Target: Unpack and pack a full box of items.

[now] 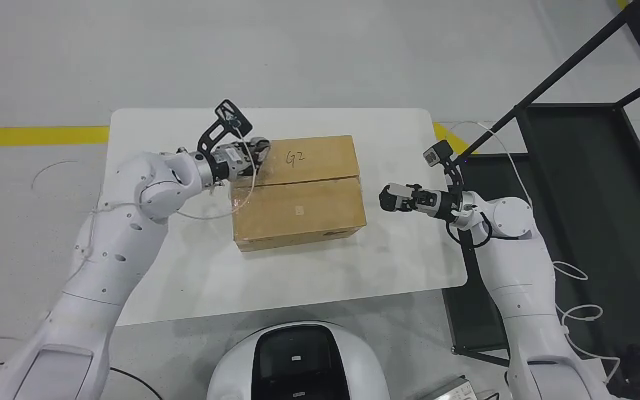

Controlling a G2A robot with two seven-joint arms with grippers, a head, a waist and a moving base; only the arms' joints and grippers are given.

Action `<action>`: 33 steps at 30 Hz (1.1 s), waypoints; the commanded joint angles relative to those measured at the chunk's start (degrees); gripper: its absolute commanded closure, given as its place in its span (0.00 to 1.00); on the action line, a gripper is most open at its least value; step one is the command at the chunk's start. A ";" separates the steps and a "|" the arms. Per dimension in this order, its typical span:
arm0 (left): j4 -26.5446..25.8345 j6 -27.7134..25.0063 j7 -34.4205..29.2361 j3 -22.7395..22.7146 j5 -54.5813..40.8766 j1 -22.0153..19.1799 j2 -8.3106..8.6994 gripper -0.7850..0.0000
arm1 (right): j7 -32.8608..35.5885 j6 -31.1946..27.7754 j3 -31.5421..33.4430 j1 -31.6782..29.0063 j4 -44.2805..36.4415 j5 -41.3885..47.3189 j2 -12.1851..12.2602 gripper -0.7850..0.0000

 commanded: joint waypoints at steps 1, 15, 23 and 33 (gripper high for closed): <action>-0.95 -1.41 -1.53 -0.35 -1.22 0.33 0.22 1.00 | 0.00 0.00 0.00 0.00 -0.01 0.00 0.00 0.00; -9.11 -11.22 -5.58 -4.28 -7.14 2.79 2.23 1.00 | 0.00 0.00 0.00 0.00 -0.01 0.00 0.00 0.00; -10.18 -14.35 -7.89 -1.64 -5.08 2.70 2.48 1.00 | 0.00 0.00 0.00 0.00 -0.01 0.00 0.00 0.00; -8.29 -13.52 -8.39 2.21 -5.69 -0.46 1.88 1.00 | 0.00 0.00 0.00 0.00 -0.01 0.00 0.00 0.00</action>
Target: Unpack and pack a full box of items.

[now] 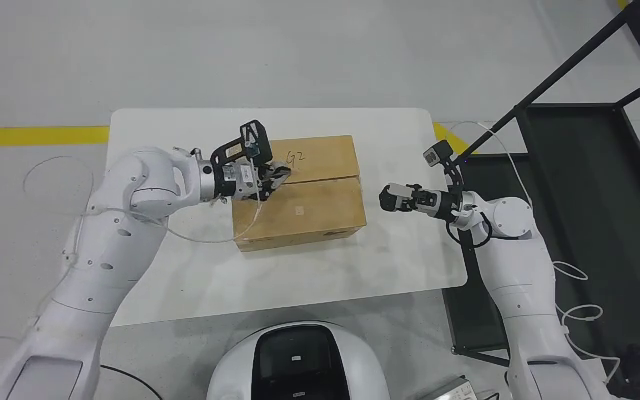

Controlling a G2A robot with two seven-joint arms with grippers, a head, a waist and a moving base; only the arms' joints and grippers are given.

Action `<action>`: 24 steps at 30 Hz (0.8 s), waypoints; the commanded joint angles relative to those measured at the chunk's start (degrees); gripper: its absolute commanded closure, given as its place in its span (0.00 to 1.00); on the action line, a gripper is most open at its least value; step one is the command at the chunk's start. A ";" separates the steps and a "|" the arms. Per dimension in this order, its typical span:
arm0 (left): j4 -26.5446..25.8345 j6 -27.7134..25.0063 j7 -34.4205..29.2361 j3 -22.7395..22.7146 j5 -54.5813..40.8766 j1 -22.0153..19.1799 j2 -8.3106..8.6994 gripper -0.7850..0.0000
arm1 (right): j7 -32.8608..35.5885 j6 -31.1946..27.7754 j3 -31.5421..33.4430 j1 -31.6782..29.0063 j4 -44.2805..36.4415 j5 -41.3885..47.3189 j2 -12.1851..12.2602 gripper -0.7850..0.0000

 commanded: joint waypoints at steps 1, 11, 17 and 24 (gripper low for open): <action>1.01 1.00 -0.43 1.36 -0.47 -0.98 -0.33 1.00 | 0.00 0.00 0.00 0.00 -0.01 0.00 0.00 0.00; 5.81 1.40 -2.88 7.63 -3.56 -5.48 -1.95 1.00 | 0.00 0.00 0.00 0.00 -0.01 0.00 0.00 0.00; 7.81 2.33 0.16 9.34 -4.88 -6.90 -2.86 1.00 | 0.00 0.00 0.00 0.00 -0.01 0.00 0.00 0.00; 5.75 3.17 8.20 5.75 -4.03 -4.84 -2.25 1.00 | 0.00 0.00 0.00 0.00 -0.01 0.00 0.00 0.00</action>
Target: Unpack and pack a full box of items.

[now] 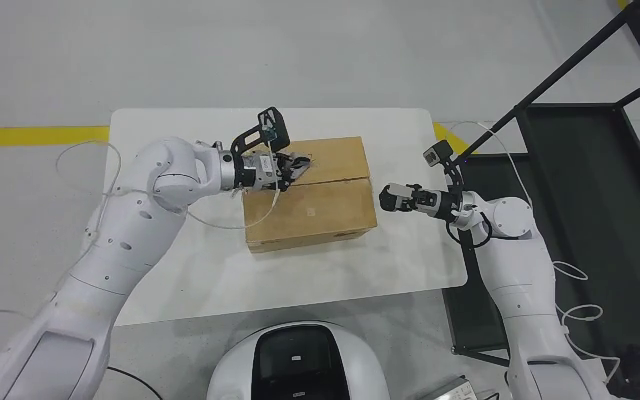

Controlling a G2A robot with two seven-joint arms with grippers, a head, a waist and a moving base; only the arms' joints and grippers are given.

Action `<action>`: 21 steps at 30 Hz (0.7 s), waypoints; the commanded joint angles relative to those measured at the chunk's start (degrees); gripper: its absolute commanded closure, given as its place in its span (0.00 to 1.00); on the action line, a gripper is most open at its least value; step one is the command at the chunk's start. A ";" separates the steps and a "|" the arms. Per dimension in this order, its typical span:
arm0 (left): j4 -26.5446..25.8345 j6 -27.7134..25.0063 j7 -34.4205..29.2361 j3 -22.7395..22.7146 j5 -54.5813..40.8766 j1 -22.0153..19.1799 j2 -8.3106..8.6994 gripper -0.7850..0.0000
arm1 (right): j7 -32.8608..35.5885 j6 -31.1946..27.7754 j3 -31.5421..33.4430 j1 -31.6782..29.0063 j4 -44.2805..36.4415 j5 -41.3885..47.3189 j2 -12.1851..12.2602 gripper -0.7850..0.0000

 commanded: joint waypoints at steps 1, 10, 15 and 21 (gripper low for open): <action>-1.26 0.52 2.92 -1.38 1.28 1.28 0.32 1.00 | 0.00 0.00 0.00 0.00 -0.01 0.00 0.00 0.00; -6.40 3.53 14.04 -6.58 5.61 7.20 1.34 1.00 | 0.00 0.00 0.00 0.00 -0.01 0.00 0.00 0.00; -8.39 3.83 16.54 -8.96 6.00 9.63 1.86 1.00 | 0.00 0.00 0.00 0.00 -0.01 0.00 0.00 0.00; -9.23 3.40 16.43 -9.98 6.27 10.91 2.17 1.00 | -1.07 0.61 -0.42 -0.28 -0.41 -0.47 -0.02 0.00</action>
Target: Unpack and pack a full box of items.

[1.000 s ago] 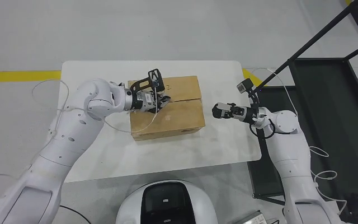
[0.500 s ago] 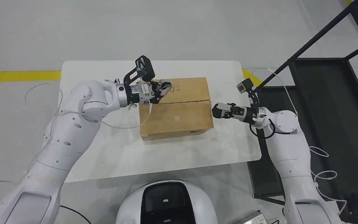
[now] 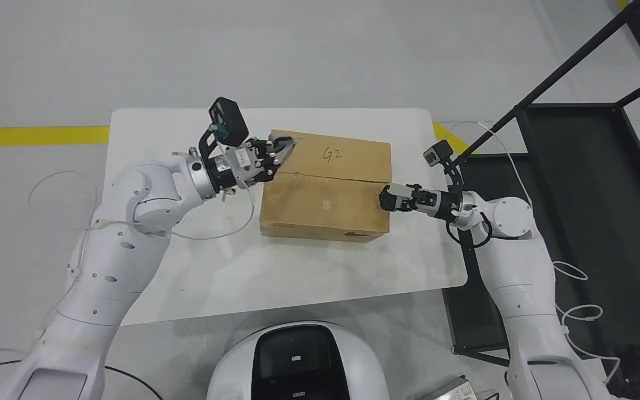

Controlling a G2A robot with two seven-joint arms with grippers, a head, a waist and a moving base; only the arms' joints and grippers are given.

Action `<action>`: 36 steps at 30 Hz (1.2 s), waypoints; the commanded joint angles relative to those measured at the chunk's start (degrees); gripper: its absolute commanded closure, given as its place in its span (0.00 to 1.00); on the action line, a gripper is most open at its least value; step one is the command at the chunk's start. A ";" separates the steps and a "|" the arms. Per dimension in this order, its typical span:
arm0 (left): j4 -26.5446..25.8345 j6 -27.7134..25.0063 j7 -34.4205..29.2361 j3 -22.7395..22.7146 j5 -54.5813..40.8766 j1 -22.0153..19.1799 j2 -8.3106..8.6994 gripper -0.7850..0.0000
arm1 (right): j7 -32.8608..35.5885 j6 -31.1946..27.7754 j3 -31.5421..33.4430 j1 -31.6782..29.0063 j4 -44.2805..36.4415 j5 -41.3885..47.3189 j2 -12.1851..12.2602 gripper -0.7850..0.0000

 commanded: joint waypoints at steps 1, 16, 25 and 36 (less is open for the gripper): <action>-0.07 0.04 0.07 -0.20 0.12 0.30 0.05 1.00 | -1.63 1.13 -0.94 -0.23 -0.80 -1.18 -0.01 0.00; -1.77 -0.46 3.41 -3.25 1.78 3.52 0.67 1.00 | -11.91 6.87 -4.62 6.65 5.55 -8.30 0.51 0.00; -3.03 -0.96 2.20 -4.76 0.42 4.40 1.07 1.00 | -16.99 11.98 -7.60 8.69 6.93 -14.31 0.73 0.00; -4.39 1.24 3.72 -7.42 -3.83 6.27 1.37 1.00 | -18.95 12.21 -9.17 8.58 6.22 -16.64 1.16 0.00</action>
